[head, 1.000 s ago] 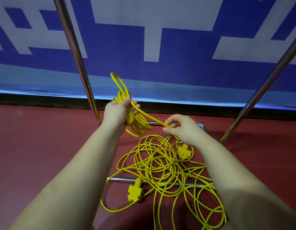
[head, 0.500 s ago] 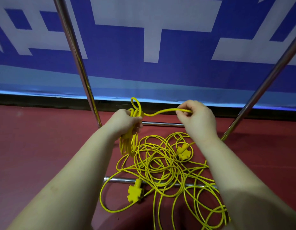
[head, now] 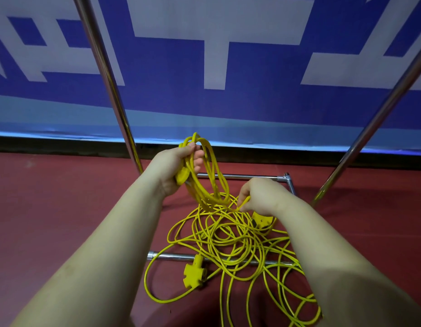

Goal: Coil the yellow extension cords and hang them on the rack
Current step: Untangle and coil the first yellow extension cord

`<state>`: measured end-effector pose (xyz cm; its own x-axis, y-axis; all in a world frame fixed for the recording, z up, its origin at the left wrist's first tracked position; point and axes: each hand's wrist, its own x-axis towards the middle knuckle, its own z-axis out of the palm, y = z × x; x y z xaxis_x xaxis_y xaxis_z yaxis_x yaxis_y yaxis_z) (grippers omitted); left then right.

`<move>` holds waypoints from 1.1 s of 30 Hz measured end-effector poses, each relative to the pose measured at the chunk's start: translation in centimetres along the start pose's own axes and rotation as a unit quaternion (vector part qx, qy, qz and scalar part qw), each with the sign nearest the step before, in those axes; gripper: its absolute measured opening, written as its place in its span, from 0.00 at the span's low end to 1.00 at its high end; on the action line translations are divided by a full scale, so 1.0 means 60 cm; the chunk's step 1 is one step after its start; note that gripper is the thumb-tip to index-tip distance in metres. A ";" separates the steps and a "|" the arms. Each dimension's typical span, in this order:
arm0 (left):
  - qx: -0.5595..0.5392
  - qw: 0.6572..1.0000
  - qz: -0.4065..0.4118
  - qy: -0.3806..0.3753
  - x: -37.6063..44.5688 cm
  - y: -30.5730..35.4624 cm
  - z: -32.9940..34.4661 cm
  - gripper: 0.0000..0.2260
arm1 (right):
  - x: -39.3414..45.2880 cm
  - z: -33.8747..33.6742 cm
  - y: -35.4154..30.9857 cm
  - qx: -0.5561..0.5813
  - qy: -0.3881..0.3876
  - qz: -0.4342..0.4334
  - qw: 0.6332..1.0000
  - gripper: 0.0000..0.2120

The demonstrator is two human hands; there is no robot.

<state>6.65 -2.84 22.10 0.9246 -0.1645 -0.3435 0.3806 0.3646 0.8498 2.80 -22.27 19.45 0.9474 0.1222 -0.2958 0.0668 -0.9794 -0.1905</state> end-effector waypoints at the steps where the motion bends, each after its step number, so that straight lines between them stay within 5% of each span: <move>1: -0.008 1.000 0.010 0.007 0.000 -0.001 0.000 0.09 | 0.000 0.001 0.000 0.005 -0.023 -0.007 1.000 0.07; 6: 0.070 0.994 0.076 0.022 0.003 -0.007 0.001 0.08 | -0.010 -0.014 -0.006 0.109 -0.086 -0.082 0.987 0.11; 14: 0.295 0.948 0.106 -0.051 -0.001 -0.040 0.031 0.06 | -0.014 -0.023 -0.023 0.418 0.034 -0.132 0.898 0.18; 21: 0.425 0.897 0.113 -0.041 -0.006 -0.051 0.036 0.13 | -0.003 -0.017 -0.016 0.390 0.184 -0.121 0.894 0.22; 27: 0.362 0.927 0.072 -0.071 -0.008 -0.056 0.039 0.08 | -0.008 -0.018 -0.021 0.310 0.236 -0.131 0.912 0.20; 29: 0.378 0.921 0.090 -0.040 -0.005 -0.056 0.034 0.10 | -0.006 -0.017 -0.014 0.268 0.188 -0.092 0.940 0.16; 33: 0.213 0.972 0.096 0.028 0.001 -0.037 0.026 0.08 | -0.006 -0.009 0.007 0.179 -0.060 0.000 0.982 0.13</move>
<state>5.82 -5.09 20.80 0.9817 -0.0772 -0.1740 0.1721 -0.0305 0.9846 2.68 -22.80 19.99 0.9020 0.1615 -0.4004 -0.0676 -0.8631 -0.5005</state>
